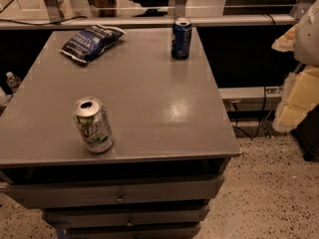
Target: Pick pepsi can
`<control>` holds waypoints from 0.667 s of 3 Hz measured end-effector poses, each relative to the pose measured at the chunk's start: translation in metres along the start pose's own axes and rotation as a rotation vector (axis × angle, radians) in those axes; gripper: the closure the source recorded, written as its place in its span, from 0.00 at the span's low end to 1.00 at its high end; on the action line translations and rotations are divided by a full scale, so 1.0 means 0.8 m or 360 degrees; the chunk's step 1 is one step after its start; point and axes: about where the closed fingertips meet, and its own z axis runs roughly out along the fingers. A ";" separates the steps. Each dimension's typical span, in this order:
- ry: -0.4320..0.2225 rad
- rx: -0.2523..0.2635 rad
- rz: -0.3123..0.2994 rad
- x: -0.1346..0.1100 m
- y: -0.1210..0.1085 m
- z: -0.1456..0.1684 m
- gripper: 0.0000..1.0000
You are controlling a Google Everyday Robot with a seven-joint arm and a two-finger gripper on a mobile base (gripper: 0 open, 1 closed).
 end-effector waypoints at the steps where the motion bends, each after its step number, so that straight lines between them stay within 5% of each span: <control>1: 0.0000 0.0000 0.0000 0.000 0.000 0.000 0.00; 2: -0.0042 0.0015 0.0005 -0.004 -0.005 0.003 0.00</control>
Offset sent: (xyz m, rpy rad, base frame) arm 0.0128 0.0047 -0.0065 0.0616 -0.0190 0.0058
